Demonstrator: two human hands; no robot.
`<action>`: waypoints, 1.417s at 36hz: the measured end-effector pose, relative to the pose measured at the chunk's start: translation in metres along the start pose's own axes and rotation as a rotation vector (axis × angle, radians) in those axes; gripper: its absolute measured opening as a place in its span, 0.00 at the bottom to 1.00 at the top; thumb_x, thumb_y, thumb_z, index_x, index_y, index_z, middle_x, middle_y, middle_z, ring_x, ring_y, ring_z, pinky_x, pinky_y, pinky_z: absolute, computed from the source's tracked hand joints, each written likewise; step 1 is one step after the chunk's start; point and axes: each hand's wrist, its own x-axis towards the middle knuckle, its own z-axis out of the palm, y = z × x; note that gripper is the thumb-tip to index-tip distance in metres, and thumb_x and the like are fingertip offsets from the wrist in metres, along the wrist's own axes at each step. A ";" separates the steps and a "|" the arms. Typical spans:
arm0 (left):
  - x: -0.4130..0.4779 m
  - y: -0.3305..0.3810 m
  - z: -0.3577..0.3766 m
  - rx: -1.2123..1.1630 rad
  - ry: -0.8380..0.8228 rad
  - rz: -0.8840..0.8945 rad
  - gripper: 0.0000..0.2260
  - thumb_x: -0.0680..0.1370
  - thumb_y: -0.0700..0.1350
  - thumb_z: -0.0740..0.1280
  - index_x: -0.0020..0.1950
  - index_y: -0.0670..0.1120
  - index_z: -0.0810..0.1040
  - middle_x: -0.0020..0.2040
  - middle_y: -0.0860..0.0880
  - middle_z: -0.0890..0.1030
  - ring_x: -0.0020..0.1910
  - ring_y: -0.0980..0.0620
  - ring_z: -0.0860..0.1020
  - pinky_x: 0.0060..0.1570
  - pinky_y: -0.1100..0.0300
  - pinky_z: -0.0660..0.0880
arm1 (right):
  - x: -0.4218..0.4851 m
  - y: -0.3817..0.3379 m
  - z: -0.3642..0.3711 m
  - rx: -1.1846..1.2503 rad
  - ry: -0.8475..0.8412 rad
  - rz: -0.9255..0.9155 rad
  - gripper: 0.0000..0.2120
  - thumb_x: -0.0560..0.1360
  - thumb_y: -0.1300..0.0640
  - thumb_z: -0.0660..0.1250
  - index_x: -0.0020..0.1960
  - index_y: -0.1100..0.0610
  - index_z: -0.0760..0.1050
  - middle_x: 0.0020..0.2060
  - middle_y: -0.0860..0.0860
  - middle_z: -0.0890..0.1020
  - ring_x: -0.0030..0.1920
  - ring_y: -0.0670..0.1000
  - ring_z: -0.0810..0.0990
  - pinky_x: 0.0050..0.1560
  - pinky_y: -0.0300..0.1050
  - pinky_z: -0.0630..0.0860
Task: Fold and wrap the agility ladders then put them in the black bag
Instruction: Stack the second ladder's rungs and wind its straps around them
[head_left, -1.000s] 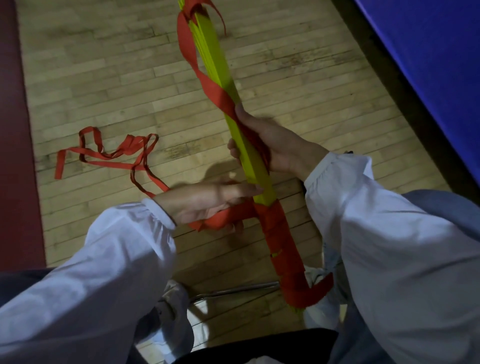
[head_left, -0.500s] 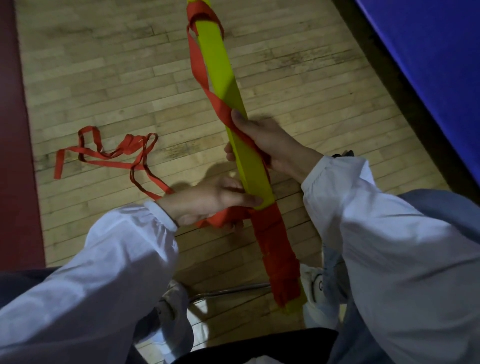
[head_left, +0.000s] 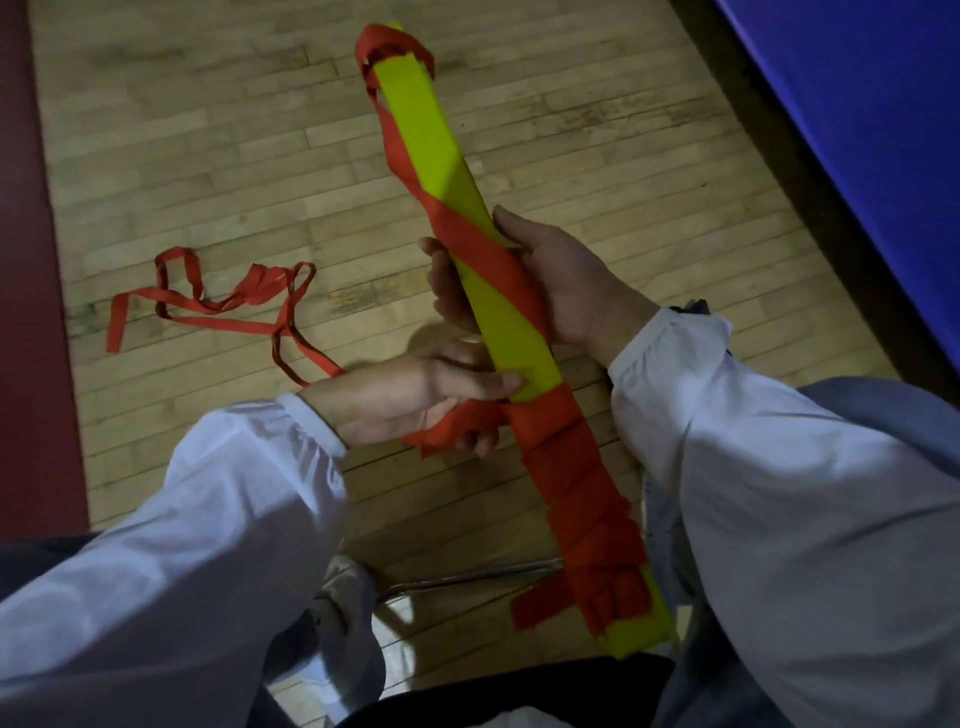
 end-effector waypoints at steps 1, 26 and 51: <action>0.000 0.000 0.000 -0.010 -0.018 -0.002 0.13 0.66 0.51 0.76 0.45 0.46 0.83 0.38 0.47 0.82 0.29 0.53 0.79 0.30 0.62 0.75 | 0.001 0.000 -0.002 0.021 -0.006 -0.009 0.27 0.82 0.43 0.49 0.63 0.65 0.71 0.45 0.55 0.82 0.46 0.54 0.83 0.51 0.49 0.80; 0.004 0.005 0.002 0.086 0.124 -0.249 0.12 0.78 0.48 0.65 0.57 0.44 0.78 0.45 0.49 0.85 0.34 0.52 0.82 0.27 0.64 0.76 | 0.007 0.004 0.004 -0.366 0.228 -0.052 0.22 0.82 0.42 0.49 0.53 0.58 0.74 0.41 0.53 0.76 0.40 0.50 0.77 0.39 0.44 0.77; -0.002 0.002 0.010 0.301 0.180 0.008 0.05 0.74 0.48 0.70 0.45 0.47 0.81 0.40 0.54 0.83 0.33 0.61 0.80 0.32 0.72 0.72 | 0.008 -0.004 -0.004 -0.171 0.121 -0.062 0.18 0.77 0.42 0.62 0.47 0.58 0.75 0.49 0.57 0.81 0.54 0.59 0.80 0.56 0.54 0.77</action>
